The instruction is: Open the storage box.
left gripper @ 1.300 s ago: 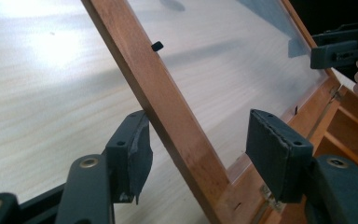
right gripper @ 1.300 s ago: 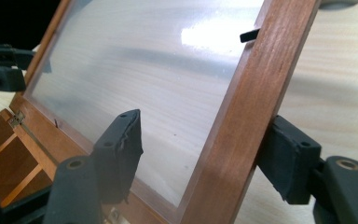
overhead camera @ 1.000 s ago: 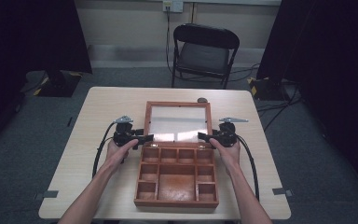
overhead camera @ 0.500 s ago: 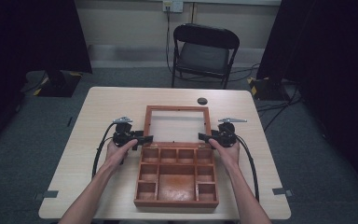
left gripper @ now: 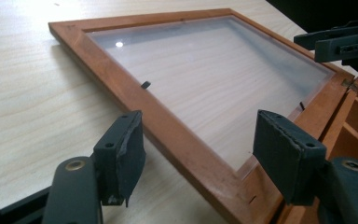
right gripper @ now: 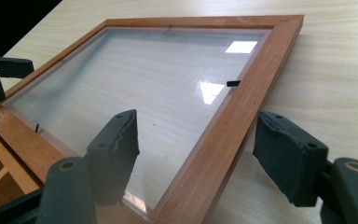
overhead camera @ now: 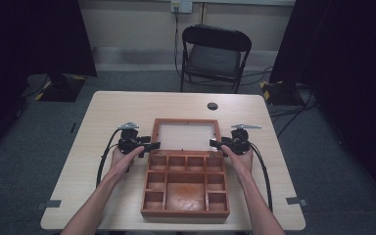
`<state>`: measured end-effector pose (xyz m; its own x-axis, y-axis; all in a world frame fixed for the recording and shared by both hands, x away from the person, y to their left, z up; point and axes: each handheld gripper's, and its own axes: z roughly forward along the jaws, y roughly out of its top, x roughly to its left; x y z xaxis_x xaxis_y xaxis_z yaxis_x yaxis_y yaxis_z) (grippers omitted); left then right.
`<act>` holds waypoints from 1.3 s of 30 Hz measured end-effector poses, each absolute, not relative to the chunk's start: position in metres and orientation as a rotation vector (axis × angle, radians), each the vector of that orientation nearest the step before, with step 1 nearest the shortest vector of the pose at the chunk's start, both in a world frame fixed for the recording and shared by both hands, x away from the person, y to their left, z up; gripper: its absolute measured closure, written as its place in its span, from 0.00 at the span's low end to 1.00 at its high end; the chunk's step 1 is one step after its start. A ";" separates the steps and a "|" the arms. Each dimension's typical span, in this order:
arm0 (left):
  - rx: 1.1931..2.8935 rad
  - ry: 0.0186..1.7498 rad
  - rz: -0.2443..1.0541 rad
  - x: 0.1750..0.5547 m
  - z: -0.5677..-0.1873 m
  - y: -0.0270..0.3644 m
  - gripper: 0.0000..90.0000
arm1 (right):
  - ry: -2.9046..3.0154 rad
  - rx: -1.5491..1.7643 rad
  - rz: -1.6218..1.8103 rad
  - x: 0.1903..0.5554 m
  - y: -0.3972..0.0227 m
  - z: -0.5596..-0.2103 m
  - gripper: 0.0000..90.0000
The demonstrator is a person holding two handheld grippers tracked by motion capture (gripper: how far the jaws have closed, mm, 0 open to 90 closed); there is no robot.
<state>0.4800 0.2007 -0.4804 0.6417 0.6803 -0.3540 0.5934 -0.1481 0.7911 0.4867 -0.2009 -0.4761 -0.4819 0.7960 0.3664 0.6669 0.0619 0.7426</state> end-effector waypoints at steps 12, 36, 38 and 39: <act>1.858 1.017 0.181 0.465 -0.470 0.223 0.32 | 2.166 1.490 1.348 0.467 -0.224 -0.463 0.27; 1.982 1.092 0.292 0.409 -0.471 0.276 0.22 | 2.190 1.517 1.115 0.381 -0.279 -0.465 0.18; 2.006 1.098 0.316 0.404 -0.472 0.278 0.22 | 2.194 1.524 1.085 0.376 -0.281 -0.466 0.18; 2.014 1.098 0.320 0.401 -0.473 0.280 0.22 | 2.195 1.526 1.070 0.374 -0.283 -0.468 0.17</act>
